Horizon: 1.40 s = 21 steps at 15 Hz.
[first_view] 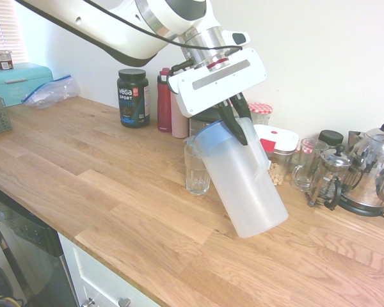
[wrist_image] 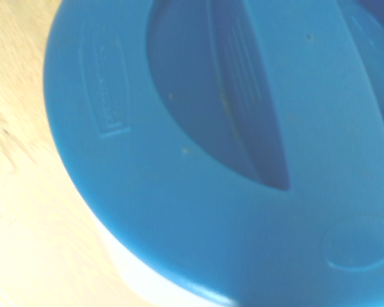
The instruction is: Pour me some water
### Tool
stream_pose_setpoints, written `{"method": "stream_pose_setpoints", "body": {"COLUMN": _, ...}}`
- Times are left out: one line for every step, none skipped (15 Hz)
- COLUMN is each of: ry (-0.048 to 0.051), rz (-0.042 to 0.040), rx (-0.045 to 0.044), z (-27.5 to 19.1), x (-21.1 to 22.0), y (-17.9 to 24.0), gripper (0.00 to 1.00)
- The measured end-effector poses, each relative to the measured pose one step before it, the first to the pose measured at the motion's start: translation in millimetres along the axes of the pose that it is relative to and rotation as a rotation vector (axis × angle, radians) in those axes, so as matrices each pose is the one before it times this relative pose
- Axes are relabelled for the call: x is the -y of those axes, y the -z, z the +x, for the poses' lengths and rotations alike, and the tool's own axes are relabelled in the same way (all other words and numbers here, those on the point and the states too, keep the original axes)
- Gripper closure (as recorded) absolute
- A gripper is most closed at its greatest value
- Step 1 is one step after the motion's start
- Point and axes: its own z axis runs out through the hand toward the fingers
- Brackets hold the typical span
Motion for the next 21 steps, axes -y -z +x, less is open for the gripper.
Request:
{"method": "stream_pose_setpoints", "body": {"ry": 0.00110, "rz": -0.01029, "rx": 0.00031, "z": 0.46, "x": 0.14, "y": 0.80, "gripper": 1.00}}
{"method": "stream_pose_setpoints", "body": {"ry": 0.00276, "rz": -0.00438, "rx": 0.00071, "z": 0.39, "x": 0.59, "y": 0.71, "gripper": 1.00}}
{"method": "stream_pose_setpoints", "body": {"ry": 0.00281, "rz": -0.00115, "rx": 0.00121, "z": 0.47, "x": 1.16, "y": 0.90, "gripper": 1.00}}
{"method": "stream_pose_setpoints", "body": {"ry": 0.00169, "rz": -0.00034, "rx": 0.00217, "z": 0.13, "x": 0.91, "y": 0.78, "gripper": 1.00}}
{"method": "stream_pose_setpoints", "body": {"ry": -0.00089, "rz": -0.00057, "rx": 0.00001, "z": -0.24, "x": 0.11, "y": 1.01, "gripper": 1.00}}
{"method": "stream_pose_setpoints", "body": {"ry": -0.01120, "rz": 0.01467, "rx": -0.00339, "z": -1.55, "x": -0.75, "y": 2.64, "gripper": 1.00}}
{"method": "stream_pose_setpoints", "body": {"ry": -0.02219, "rz": 0.04185, "rx": -0.00918, "z": -4.00, "x": -2.87, "y": 7.24, "gripper": 1.00}}
{"method": "stream_pose_setpoints", "body": {"ry": -0.01436, "rz": 0.05642, "rx": -0.01697, "z": -7.17, "x": -6.44, "y": 14.47, "gripper": 1.00}}
{"method": "stream_pose_setpoints", "body": {"ry": -0.00644, "rz": 0.06148, "rx": -0.02139, "z": -11.58, "x": -8.29, "y": 19.88, "gripper": 1.00}}
{"method": "stream_pose_setpoints", "body": {"ry": -0.00416, "rz": 0.06099, "rx": -0.02614, "z": -15.44, "x": -9.45, "y": 24.09, "gripper": 1.00}}
{"method": "stream_pose_setpoints", "body": {"ry": -0.00670, "rz": 0.05776, "rx": -0.03342, "z": -18.04, "x": -9.88, "y": 24.87, "gripper": 1.00}}
{"method": "stream_pose_setpoints", "body": {"ry": -0.00845, "rz": 0.05803, "rx": -0.03590, "z": -20.03, "x": -8.32, "y": 23.43, "gripper": 1.00}}
{"method": "stream_pose_setpoints", "body": {"ry": -0.01637, "rz": 0.05867, "rx": -0.03386, "z": -18.25, "x": -1.70, "y": 21.16, "gripper": 1.00}}
{"method": "stream_pose_setpoints", "body": {"ry": -0.02162, "rz": 0.05825, "rx": -0.03036, "z": -13.54, "x": 6.61, "y": 16.24, "gripper": 1.00}}
{"method": "stream_pose_setpoints", "body": {"ry": -0.03576, "rz": 0.05528, "rx": -0.02439, "z": -7.38, "x": 16.91, "y": 12.95, "gripper": 1.00}}
{"method": "stream_pose_setpoints", "body": {"ry": -0.04841, "rz": 0.04358, "rx": -0.01962, "z": -2.06, "x": 28.37, "y": 8.65, "gripper": 1.00}}
{"method": "stream_pose_setpoints", "body": {"ry": -0.05171, "rz": 0.03821, "rx": -0.01302, "z": -1.07, "x": 34.18, "y": 2.38, "gripper": 1.00}}
{"method": "stream_pose_setpoints", "body": {"ry": -0.05079, "rz": 0.02495, "rx": -0.00632, "z": -2.21, "x": 36.32, "y": -4.37, "gripper": 1.00}}
{"method": "stream_pose_setpoints", "body": {"ry": -0.05207, "rz": 0.01619, "rx": -0.00665, "z": -5.17, "x": 36.59, "y": -8.59, "gripper": 1.00}}
{"method": "stream_pose_setpoints", "body": {"ry": -0.05098, "rz": 0.01130, "rx": -0.00817, "z": -8.84, "x": 34.15, "y": -8.63, "gripper": 1.00}}
{"method": "stream_pose_setpoints", "body": {"ry": -0.05107, "rz": 0.00847, "rx": -0.01335, "z": -10.86, "x": 28.19, "y": -8.63, "gripper": 1.00}}
